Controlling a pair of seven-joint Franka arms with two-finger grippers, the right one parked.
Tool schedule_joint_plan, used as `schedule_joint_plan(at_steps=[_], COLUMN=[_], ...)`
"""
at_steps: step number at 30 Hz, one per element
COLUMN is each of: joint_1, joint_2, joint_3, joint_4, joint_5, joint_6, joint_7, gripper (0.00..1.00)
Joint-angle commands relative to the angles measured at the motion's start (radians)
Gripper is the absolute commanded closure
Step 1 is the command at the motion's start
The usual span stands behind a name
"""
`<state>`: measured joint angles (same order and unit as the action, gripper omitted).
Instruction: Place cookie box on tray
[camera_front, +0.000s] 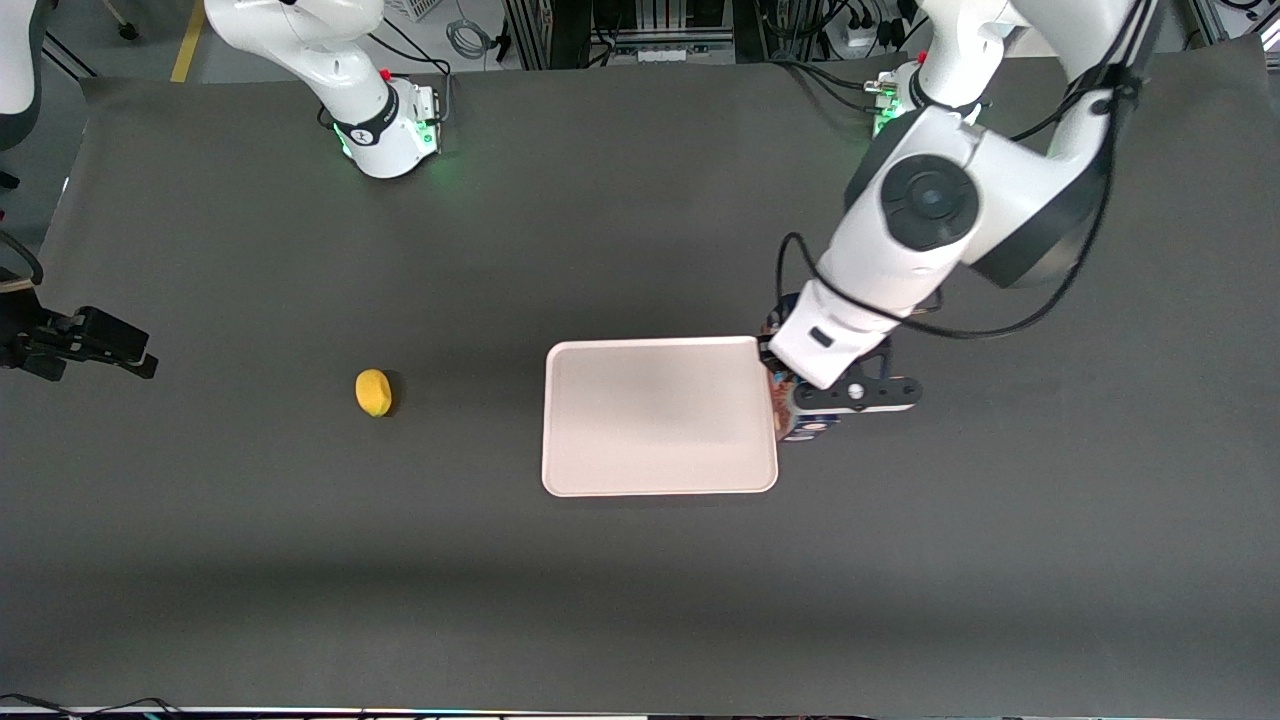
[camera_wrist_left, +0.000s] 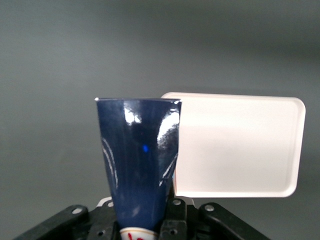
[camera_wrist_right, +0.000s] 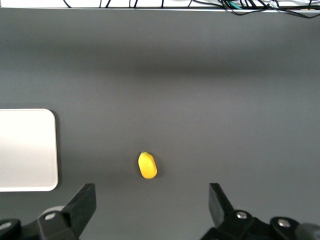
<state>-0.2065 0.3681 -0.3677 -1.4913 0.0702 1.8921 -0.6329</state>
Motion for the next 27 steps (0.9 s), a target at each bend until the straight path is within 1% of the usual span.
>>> schedule_joint_plan(at_steps=[1,3,7,13,22,27], joint_1=[-0.062,-0.082,-0.106,-0.122,-0.126,-0.123], joint_2=[0.08,0.106,0.162,0.221,0.261,0.275], joint_3=[-0.016,-0.02,-0.034,-0.034,-0.027,0.003], joint_4=[0.049,0.045,0.034,0.0,-0.078,-0.125], joint_5=[0.086,0.132,0.184,0.258,0.264,0.264], joint_6=[0.021,0.047,0.103,0.192,0.329,0.407], joint_7=[-0.1,-0.152,-0.229,-0.254,-0.261,-0.264], gripper=[0.72,0.72,0.72,0.72,0.72,0.72])
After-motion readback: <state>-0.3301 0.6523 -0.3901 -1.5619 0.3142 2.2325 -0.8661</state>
